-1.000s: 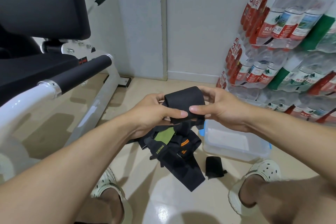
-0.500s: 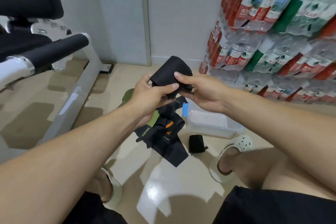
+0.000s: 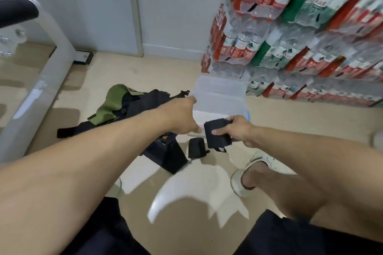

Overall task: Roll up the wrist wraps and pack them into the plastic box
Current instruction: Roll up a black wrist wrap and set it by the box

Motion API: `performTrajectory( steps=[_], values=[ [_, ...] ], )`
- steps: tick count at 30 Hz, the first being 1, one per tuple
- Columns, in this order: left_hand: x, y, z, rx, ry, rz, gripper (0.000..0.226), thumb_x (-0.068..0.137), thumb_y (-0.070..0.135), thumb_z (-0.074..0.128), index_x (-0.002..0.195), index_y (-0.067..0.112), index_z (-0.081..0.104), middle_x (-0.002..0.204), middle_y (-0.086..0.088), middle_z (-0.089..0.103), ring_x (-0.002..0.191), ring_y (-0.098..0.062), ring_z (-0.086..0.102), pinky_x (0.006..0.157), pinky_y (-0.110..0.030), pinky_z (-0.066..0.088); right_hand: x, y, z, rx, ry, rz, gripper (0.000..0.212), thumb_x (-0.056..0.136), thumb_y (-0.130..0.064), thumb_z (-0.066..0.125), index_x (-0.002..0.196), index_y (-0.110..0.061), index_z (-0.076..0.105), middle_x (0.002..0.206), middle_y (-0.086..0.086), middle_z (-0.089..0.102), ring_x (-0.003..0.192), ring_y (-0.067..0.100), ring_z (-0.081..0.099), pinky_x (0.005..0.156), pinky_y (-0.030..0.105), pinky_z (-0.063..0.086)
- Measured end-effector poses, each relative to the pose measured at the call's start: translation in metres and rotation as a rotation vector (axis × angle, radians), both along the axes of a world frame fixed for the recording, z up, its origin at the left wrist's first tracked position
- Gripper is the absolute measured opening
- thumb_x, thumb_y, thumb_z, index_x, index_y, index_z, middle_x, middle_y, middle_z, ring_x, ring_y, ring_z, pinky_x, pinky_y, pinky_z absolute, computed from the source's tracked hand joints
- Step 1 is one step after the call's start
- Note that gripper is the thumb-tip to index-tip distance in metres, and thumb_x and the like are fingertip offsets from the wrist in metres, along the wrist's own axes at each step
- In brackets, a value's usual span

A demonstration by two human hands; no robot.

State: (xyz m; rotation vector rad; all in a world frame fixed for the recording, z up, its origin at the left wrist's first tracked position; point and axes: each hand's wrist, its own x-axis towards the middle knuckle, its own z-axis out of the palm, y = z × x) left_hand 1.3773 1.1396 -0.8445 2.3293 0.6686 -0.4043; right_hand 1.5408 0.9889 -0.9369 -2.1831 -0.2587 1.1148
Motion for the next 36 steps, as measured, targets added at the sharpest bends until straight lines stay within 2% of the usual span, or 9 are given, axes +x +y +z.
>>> performTrajectory(
  steps=[3, 8, 12, 14, 19, 22, 26, 29, 36],
  values=[
    [0.009, 0.001, -0.007, 0.025, 0.085, -0.062, 0.088, 0.089, 0.040, 0.074, 0.158, 0.021, 0.024, 0.157, -0.001, 0.040, 0.134, -0.025, 0.049, 0.106, -0.034, 0.043, 0.007, -0.019, -0.086, -0.139, 0.006, -0.091, 0.068, 0.047, -0.026, 0.102, 0.103, -0.013, 0.066, 0.104, 0.008, 0.074, 0.093, 0.026, 0.072, 0.086, 0.041, 0.062],
    [0.024, 0.002, -0.023, 0.004, 0.180, -0.100, 0.081, 0.092, 0.031, 0.069, 0.158, 0.025, 0.023, 0.149, -0.001, 0.048, 0.126, -0.023, 0.053, 0.105, -0.036, 0.046, 0.002, -0.031, -0.158, -0.047, 0.070, -0.514, 0.030, 0.068, -0.006, 0.093, 0.085, -0.005, 0.068, 0.077, 0.007, 0.069, 0.059, 0.016, 0.062, 0.047, 0.020, 0.050],
    [0.028, 0.008, -0.036, 0.048, 0.227, -0.115, 0.072, 0.091, 0.024, 0.064, 0.155, 0.027, 0.030, 0.136, 0.001, 0.057, 0.116, -0.021, 0.057, 0.093, -0.034, 0.052, 0.014, -0.036, -0.195, 0.027, 0.091, -0.631, 0.035, 0.074, -0.011, 0.090, 0.100, -0.005, 0.067, 0.084, 0.005, 0.068, 0.065, 0.014, 0.060, 0.050, 0.023, 0.047],
    [0.027, 0.014, -0.040, 0.074, 0.250, -0.105, 0.064, 0.090, 0.025, 0.064, 0.149, 0.026, 0.037, 0.132, 0.001, 0.059, 0.109, -0.021, 0.059, 0.086, -0.033, 0.053, 0.021, -0.037, -0.208, 0.048, 0.119, -0.658, 0.034, 0.077, -0.012, 0.088, 0.102, -0.008, 0.066, 0.092, 0.008, 0.068, 0.069, 0.015, 0.061, 0.056, 0.025, 0.047],
    [0.027, 0.027, -0.043, 0.077, 0.323, -0.061, 0.071, 0.091, 0.032, 0.068, 0.152, 0.031, 0.033, 0.133, 0.003, 0.058, 0.117, -0.023, 0.058, 0.099, -0.039, 0.051, 0.037, -0.039, -0.229, 0.063, 0.168, -0.632, 0.024, 0.086, -0.013, 0.081, 0.100, -0.010, 0.061, 0.095, 0.007, 0.066, 0.087, 0.024, 0.061, 0.084, 0.034, 0.051],
    [0.028, 0.029, -0.041, 0.072, 0.346, -0.063, 0.071, 0.092, 0.035, 0.068, 0.153, 0.030, 0.033, 0.140, 0.006, 0.054, 0.114, -0.020, 0.057, 0.090, -0.032, 0.052, 0.037, -0.039, -0.238, 0.101, 0.163, -0.626, 0.026, 0.090, -0.015, 0.078, 0.111, -0.005, 0.067, 0.110, 0.009, 0.070, 0.098, 0.026, 0.064, 0.097, 0.037, 0.053],
    [0.029, 0.030, -0.041, 0.089, 0.363, -0.057, 0.065, 0.092, 0.036, 0.068, 0.149, 0.028, 0.039, 0.141, 0.007, 0.053, 0.070, -0.008, 0.053, 0.065, -0.025, 0.045, 0.028, -0.030, -0.242, 0.124, 0.126, -0.615, 0.047, 0.091, -0.014, 0.076, 0.136, -0.008, 0.063, 0.121, -0.003, 0.064, 0.110, 0.020, 0.061, 0.105, 0.033, 0.047],
    [0.027, 0.038, -0.040, 0.186, 0.379, 0.004, 0.047, 0.087, 0.034, 0.065, 0.133, 0.026, 0.053, 0.130, 0.004, 0.061, 0.099, -0.021, 0.064, 0.091, -0.038, 0.054, 0.021, -0.019, -0.246, 0.096, 0.103, -0.639, 0.045, 0.093, -0.017, 0.073, 0.136, -0.011, 0.062, 0.130, -0.001, 0.066, 0.118, 0.025, 0.063, 0.105, 0.039, 0.050],
    [0.016, 0.067, -0.028, 0.226, 0.351, 0.123, 0.042, 0.086, 0.024, 0.061, 0.128, 0.018, 0.059, 0.120, -0.001, 0.067, 0.112, -0.028, 0.063, 0.100, -0.044, 0.052, 0.003, -0.014, -0.228, -0.174, -0.348, -0.476, 0.041, 0.100, -0.031, 0.060, 0.136, -0.013, 0.060, 0.134, 0.011, 0.059, 0.130, 0.033, 0.050, 0.108, 0.045, 0.040]
  ],
)
